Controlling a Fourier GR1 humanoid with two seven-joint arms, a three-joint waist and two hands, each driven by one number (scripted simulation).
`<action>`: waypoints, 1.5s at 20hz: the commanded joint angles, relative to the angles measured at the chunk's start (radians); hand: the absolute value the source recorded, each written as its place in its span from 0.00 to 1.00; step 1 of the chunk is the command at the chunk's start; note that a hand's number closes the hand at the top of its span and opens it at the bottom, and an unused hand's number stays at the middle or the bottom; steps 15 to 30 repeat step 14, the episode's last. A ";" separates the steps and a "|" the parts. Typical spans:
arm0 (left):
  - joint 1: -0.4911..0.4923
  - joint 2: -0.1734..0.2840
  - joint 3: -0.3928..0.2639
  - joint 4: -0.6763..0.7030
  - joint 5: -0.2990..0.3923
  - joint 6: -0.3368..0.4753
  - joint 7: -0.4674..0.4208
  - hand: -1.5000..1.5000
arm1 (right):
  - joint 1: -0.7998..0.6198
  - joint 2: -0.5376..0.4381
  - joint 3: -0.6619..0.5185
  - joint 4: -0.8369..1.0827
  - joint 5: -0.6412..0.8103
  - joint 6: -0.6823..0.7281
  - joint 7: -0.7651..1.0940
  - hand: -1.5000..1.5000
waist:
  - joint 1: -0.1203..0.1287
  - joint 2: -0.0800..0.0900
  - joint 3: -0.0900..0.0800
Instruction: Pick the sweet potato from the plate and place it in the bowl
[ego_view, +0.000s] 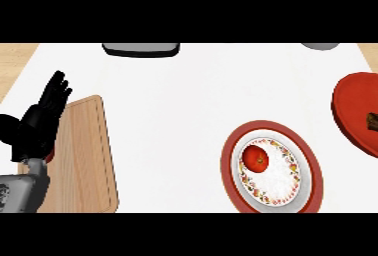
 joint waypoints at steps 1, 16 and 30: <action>0.021 -0.020 -0.009 -0.010 -0.007 0.012 -0.011 0.50 | 0.080 -0.061 -0.026 0.020 -0.027 0.155 -0.083 0.00 | -0.007 0.003 0.004; 0.038 -0.012 0.006 0.006 -0.005 0.003 -0.033 0.50 | 0.110 -0.101 -0.110 -0.014 -0.144 0.352 0.023 0.00 | -0.017 -0.001 0.009; 0.038 -0.012 0.006 0.006 -0.005 0.003 -0.033 0.50 | 0.110 -0.101 -0.110 -0.014 -0.144 0.352 0.023 0.00 | -0.017 -0.001 0.009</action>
